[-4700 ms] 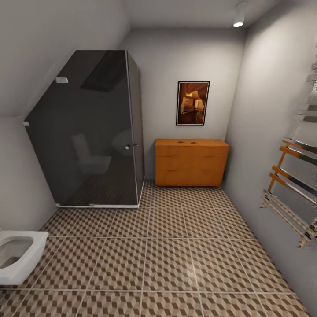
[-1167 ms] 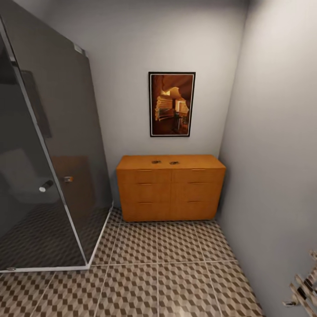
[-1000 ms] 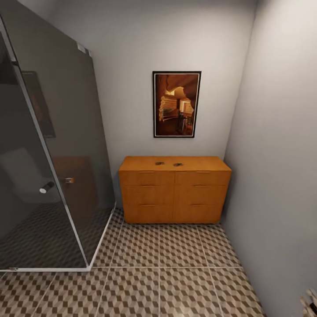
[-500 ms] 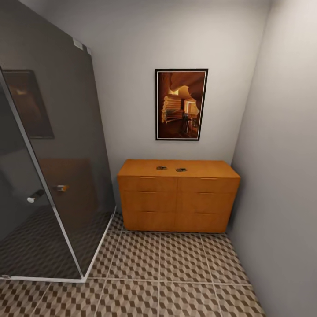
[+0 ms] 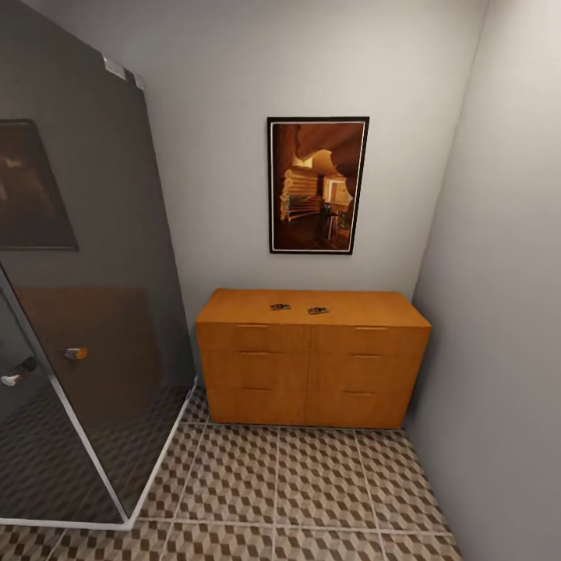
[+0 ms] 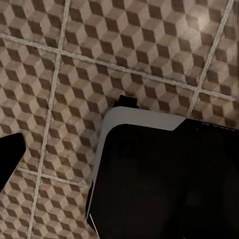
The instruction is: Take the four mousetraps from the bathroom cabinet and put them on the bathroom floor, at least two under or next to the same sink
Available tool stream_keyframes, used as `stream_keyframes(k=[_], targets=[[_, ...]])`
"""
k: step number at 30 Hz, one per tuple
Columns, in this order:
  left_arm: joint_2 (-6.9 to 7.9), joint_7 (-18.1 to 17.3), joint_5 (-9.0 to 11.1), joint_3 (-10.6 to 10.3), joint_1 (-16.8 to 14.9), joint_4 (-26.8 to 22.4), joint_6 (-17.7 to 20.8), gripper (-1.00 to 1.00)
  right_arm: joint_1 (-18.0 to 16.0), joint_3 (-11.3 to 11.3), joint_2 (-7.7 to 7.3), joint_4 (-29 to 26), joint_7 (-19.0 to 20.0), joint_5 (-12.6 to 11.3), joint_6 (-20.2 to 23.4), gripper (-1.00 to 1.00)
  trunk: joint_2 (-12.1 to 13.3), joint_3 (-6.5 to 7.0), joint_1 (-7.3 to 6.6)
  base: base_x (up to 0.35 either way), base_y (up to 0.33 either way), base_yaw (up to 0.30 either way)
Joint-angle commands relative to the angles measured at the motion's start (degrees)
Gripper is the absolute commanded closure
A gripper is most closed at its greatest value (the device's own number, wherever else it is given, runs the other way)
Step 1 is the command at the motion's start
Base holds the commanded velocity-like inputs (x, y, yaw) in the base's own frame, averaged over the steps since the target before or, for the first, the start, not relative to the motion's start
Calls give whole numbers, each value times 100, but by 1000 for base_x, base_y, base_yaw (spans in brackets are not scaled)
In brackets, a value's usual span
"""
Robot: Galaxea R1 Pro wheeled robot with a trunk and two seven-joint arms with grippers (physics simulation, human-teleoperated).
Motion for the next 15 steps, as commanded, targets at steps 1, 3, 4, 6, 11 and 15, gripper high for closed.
stream_keyframes(k=[1,3,4,6,11,15], targets=[[0,13,32,8,-3,-8,25,-100,-7,-16,-1,17,-12,15,-35,-100,-9,-11,5,305,-98,0],[0,13,30,7,-3,-8,21,-100,-7,-16,-4,17,-12,15,-38,-100,-9,-11,5,305,-98,0],[0,13,30,7,-3,-8,21,-100,-7,-16,-4,17,-12,15,-38,-100,-9,-11,5,305,-98,0],[0,10,31,7,-1,-8,12,-100,-8,-16,-3,17,-12,15,-39,-100,-9,-11,5,305,-97,-17],[7,7,32,5,-2,-8,-13,-100,-8,-16,5,18,-12,13,-35,-100,-9,-6,5,305,-93,-118],[26,6,27,3,-3,-8,-25,-100,-7,-16,8,18,-12,10,-34,-100,-9,1,5,307,-72,-196]])
